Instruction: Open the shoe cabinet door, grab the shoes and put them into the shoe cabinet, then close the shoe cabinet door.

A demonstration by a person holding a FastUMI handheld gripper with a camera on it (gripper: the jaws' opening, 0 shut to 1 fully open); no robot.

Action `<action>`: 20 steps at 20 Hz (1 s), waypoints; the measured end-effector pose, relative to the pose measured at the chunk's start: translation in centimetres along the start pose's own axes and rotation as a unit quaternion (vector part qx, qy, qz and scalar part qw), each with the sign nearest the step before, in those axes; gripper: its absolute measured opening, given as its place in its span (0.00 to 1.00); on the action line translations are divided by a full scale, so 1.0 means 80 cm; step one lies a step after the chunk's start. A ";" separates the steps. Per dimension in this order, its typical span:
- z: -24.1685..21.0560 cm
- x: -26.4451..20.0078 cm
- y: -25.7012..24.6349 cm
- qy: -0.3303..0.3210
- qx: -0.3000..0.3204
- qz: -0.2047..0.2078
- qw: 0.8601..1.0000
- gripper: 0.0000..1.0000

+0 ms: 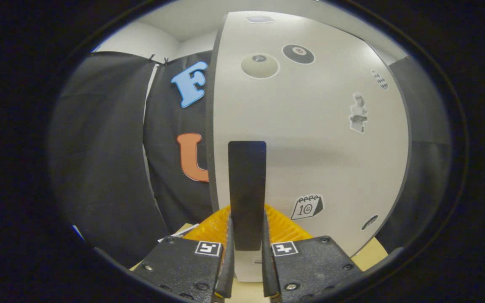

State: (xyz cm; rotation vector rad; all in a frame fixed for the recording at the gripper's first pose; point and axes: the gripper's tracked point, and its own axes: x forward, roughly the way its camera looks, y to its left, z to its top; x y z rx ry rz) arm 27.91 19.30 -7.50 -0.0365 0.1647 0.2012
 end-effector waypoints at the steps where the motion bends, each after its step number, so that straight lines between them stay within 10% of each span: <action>1: 0.000 -0.009 0.001 0.004 0.001 0.002 1.000 0.30; 20: -0.013 -0.113 -0.047 -0.008 -0.005 0.111 0.994 0.28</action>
